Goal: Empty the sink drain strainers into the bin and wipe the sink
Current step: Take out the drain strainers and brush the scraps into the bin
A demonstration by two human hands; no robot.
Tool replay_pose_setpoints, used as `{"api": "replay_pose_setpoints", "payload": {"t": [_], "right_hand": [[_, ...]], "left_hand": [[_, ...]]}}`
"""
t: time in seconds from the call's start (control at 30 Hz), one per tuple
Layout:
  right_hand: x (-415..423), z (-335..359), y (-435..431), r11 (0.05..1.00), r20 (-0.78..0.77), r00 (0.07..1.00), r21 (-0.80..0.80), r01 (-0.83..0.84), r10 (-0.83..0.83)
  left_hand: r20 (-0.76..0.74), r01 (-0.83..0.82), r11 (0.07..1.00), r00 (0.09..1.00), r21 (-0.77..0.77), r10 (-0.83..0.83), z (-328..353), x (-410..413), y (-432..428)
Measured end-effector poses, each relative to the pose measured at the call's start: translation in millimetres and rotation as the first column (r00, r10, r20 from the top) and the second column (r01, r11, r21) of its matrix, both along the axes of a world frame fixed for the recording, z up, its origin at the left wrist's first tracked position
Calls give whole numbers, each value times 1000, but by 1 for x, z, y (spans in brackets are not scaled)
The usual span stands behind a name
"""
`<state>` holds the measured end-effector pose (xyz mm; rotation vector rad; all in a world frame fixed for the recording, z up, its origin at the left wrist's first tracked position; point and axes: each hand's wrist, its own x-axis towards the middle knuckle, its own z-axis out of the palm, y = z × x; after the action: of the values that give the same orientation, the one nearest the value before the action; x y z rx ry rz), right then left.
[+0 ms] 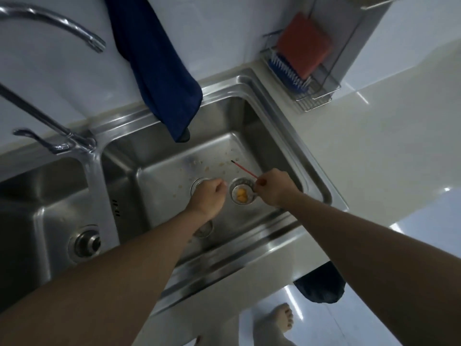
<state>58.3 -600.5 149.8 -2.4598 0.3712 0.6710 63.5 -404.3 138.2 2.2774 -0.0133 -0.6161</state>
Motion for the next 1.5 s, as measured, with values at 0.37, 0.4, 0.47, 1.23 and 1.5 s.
{"api": "replay_pose_setpoints", "payload": {"t": [0.37, 0.4, 0.47, 1.23, 1.5], "right_hand": [[-82, 81, -109, 972, 230, 945, 90, 218, -233], [-92, 85, -121, 964, 243, 933, 91, 250, -265], [-113, 90, -144, 941, 274, 900, 92, 327, -340], [-329, 8, -284, 615, 83, 626, 324, 719, -776], [-354, -69, -277, 547, 34, 566, 311, 777, -824]], "left_hand": [[208, 175, 985, 963, -2, -171, 80, -23, -126], [217, 203, 979, 956, 6, -199, 84, -29, -140], [222, 277, 961, 936, 10, -273, 90, -43, -172], [18, 583, 786, 801, 205, -599, 24, -198, -358], [-89, 674, 693, 730, 255, -678, -41, -218, -362]]}}
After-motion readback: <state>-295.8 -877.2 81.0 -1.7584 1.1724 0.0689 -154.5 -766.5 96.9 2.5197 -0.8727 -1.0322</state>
